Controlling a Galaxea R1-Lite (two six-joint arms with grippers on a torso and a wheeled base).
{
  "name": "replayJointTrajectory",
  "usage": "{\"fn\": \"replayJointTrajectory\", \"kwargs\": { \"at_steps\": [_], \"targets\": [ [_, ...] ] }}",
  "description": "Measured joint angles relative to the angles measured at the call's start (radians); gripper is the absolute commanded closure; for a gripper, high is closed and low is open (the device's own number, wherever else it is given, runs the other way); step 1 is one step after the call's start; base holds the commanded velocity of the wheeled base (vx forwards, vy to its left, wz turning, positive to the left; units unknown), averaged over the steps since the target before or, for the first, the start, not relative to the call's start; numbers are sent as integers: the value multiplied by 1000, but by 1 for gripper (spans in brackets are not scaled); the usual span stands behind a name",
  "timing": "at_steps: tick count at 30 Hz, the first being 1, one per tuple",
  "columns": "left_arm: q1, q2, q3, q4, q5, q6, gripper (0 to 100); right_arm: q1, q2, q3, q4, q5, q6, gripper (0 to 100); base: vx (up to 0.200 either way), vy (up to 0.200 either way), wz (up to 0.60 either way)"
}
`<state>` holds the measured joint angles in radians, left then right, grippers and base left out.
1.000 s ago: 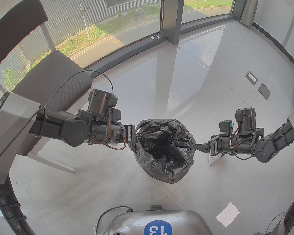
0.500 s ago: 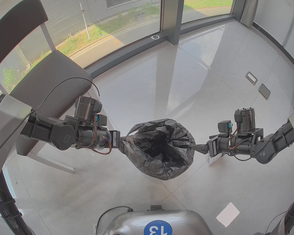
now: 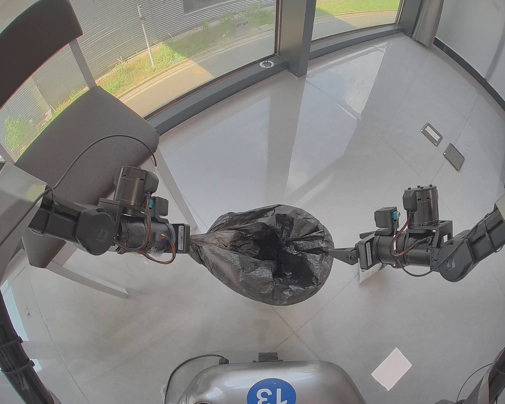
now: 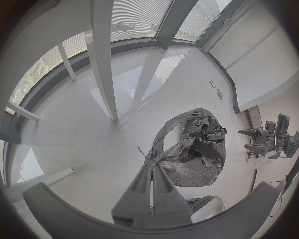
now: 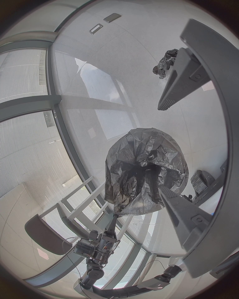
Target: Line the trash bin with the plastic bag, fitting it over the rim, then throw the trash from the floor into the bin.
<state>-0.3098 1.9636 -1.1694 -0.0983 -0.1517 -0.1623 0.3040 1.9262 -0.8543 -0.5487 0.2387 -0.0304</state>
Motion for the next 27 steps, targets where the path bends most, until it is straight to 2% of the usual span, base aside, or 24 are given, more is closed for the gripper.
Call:
{"fn": "replayJointTrajectory", "kwargs": {
  "at_steps": [6, 7, 12, 27],
  "targets": [
    [12, -1, 5, -1, -5, 1, 100, 5, 0, 0, 0, -1, 0, 0, 0, 0, 0],
    [12, -1, 8, -7, -8, 1, 0, 5, 0, 0, 0, -1, 0, 0, 0, 0, 0],
    [13, -1, 21, -65, -10, -1, 0, 5, -1, 1, 0, -1, 0, 0, 0, 0, 0],
    [-4, -18, 32, -79, 0, 2, 0, -12, -4, 0, -24, -8, -12, 0, 0, 0, 0]
  ]
}}
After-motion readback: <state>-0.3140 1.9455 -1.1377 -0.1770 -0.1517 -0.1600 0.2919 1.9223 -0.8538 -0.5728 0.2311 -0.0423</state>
